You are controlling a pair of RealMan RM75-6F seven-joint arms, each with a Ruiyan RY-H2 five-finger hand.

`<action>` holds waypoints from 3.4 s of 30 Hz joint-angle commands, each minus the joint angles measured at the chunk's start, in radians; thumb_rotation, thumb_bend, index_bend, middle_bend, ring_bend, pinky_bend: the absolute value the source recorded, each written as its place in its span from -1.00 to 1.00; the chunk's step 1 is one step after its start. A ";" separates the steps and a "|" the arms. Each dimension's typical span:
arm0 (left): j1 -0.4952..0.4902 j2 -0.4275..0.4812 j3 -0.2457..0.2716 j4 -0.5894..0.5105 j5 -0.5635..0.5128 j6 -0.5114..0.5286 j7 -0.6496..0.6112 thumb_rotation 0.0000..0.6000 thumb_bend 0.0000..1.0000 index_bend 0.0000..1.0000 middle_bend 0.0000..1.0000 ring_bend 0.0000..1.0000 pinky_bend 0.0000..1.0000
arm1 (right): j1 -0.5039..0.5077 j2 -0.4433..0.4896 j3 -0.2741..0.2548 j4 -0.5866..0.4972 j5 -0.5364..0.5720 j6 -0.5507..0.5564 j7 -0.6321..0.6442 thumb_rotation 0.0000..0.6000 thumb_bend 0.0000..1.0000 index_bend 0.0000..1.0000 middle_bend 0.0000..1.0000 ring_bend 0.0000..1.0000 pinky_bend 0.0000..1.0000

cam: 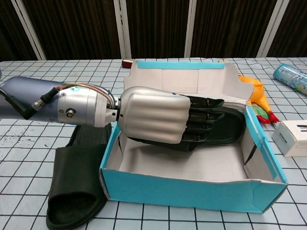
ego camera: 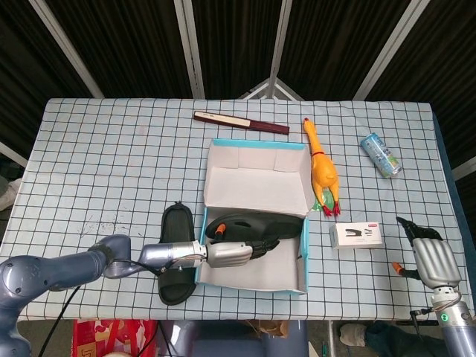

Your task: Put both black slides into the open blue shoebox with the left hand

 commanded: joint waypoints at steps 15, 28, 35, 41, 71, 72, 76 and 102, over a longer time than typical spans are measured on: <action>-0.029 -0.003 -0.005 0.027 -0.001 -0.039 0.012 1.00 -1.00 -0.75 -0.80 -0.99 -0.97 | -0.001 0.003 -0.002 -0.006 0.002 0.000 -0.003 1.00 -0.55 -0.74 -0.59 -0.48 -0.60; -0.037 -0.019 0.002 0.031 0.000 -0.038 0.004 1.00 -1.00 -0.75 -0.80 -0.99 -0.96 | 0.000 0.004 0.000 -0.005 0.006 -0.001 0.001 1.00 -0.55 -0.74 -0.59 -0.49 -0.60; -0.026 0.014 0.010 -0.033 -0.013 -0.061 0.018 1.00 -1.00 -0.75 -0.80 -0.99 -0.97 | -0.001 0.003 -0.002 -0.006 0.001 0.001 0.002 1.00 -0.55 -0.74 -0.59 -0.48 -0.60; -0.018 0.031 0.015 -0.078 -0.026 -0.100 0.043 1.00 -1.00 -0.75 -0.80 -1.00 -0.97 | -0.001 0.002 -0.001 -0.007 0.002 0.002 0.000 1.00 -0.55 -0.74 -0.59 -0.49 -0.60; -0.015 0.124 -0.032 -0.207 -0.051 -0.160 0.103 1.00 -1.00 -0.75 -0.80 -1.00 -0.97 | 0.022 0.048 -0.006 -0.034 0.034 -0.069 -0.005 1.00 -0.55 -0.74 -0.59 -0.49 -0.60; -0.014 0.130 -0.033 -0.216 -0.053 -0.164 0.107 1.00 -1.00 -0.75 -0.80 -1.00 -0.97 | 0.019 0.044 -0.005 -0.034 0.029 -0.058 -0.009 1.00 -0.55 -0.74 -0.59 -0.49 -0.60; -0.011 0.151 -0.038 -0.237 -0.059 -0.182 0.125 1.00 -1.00 -0.75 -0.80 -1.00 -0.97 | 0.008 0.016 -0.005 -0.023 0.029 -0.028 -0.023 1.00 -0.55 -0.74 -0.59 -0.49 -0.60; 0.021 0.165 -0.060 -0.269 -0.076 -0.151 0.089 1.00 -1.00 -0.75 -0.80 -1.00 -0.96 | 0.002 -0.172 0.020 0.330 -0.245 0.252 0.185 1.00 -0.55 -0.74 -0.59 -0.49 -0.60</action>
